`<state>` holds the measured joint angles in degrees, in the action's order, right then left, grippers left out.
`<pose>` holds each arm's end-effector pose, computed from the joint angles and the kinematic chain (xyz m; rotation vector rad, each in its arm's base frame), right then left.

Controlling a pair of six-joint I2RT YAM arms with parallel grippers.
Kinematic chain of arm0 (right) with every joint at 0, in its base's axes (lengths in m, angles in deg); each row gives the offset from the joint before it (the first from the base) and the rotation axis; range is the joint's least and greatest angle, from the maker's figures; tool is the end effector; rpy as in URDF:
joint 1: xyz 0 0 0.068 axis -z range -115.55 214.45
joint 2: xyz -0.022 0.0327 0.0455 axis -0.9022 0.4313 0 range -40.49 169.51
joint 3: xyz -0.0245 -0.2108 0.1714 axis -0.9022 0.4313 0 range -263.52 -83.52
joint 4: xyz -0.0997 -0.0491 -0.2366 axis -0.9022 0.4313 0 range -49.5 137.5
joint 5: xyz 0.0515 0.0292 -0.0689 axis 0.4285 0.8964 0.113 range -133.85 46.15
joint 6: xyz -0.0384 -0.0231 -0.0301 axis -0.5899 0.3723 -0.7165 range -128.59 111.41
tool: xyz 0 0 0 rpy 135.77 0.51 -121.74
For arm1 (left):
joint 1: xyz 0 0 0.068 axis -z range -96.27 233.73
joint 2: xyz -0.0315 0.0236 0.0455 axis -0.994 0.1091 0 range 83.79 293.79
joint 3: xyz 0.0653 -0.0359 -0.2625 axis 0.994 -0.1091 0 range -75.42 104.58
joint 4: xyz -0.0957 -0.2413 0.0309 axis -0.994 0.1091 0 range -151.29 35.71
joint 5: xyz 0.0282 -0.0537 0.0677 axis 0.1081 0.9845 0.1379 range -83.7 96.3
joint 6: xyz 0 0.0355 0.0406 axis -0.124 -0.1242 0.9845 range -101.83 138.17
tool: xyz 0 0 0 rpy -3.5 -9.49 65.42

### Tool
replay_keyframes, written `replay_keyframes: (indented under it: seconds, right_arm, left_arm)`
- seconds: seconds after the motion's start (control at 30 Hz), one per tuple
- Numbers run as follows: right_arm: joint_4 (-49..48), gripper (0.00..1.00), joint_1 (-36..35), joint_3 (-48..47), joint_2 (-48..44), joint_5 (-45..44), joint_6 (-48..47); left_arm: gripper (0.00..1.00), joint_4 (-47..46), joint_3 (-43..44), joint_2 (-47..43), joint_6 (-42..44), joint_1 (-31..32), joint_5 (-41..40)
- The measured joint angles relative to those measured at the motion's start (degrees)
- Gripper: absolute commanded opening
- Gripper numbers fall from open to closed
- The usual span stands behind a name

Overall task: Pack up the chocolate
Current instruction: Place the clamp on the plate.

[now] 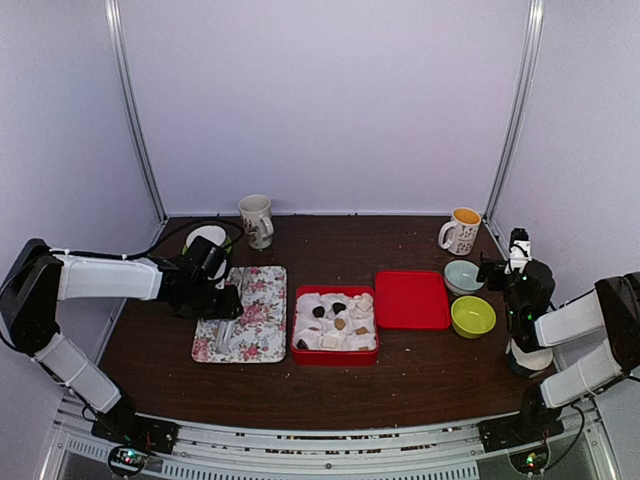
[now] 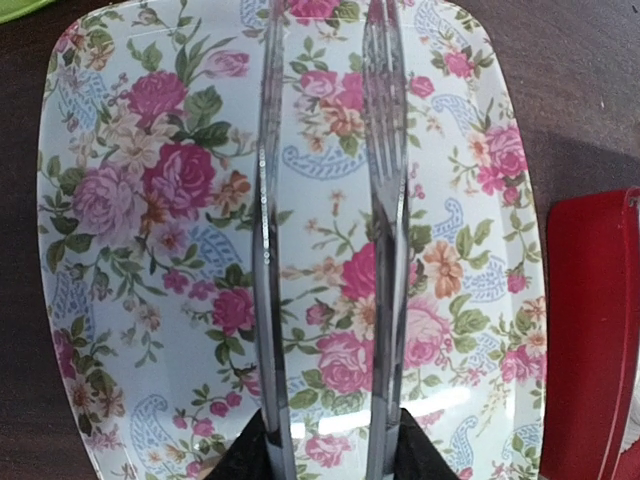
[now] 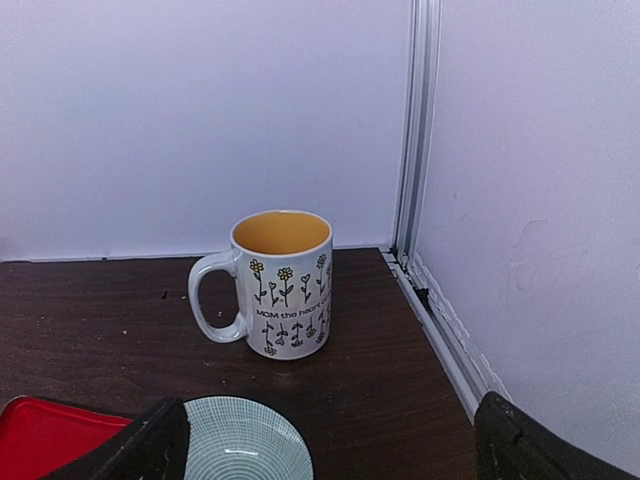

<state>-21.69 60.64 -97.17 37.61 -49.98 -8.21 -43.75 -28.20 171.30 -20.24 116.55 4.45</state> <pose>0.2343 0.0118 0.1722 0.0347 1.6097 -0.0295 0.2464 -0.1576 0.1719 -0.1410 2.6335 -0.4083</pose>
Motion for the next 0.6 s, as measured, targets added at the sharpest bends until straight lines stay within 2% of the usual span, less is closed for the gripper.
replay_keyframes:
  seconds: [0.1,0.3,0.6]
  right_arm:
    - [0.8,1.00,0.0,-0.2,-0.2,1.0,-0.2]
    - [12.3,1.00,0.0,-5.1,-6.9,0.9,0.5]
    - [24.3,1.00,0.0,-5.6,-16.1,-7.5,9.1]
  left_arm:
    - [0.36,-1.8,-1.0,0.3,-1.1,0.0,-0.1]
    - [0.36,-2.7,-1.8,0.7,-1.4,0.0,-1.0]
    - [0.36,-3.3,-1.8,3.6,-0.2,0.0,-2.5]
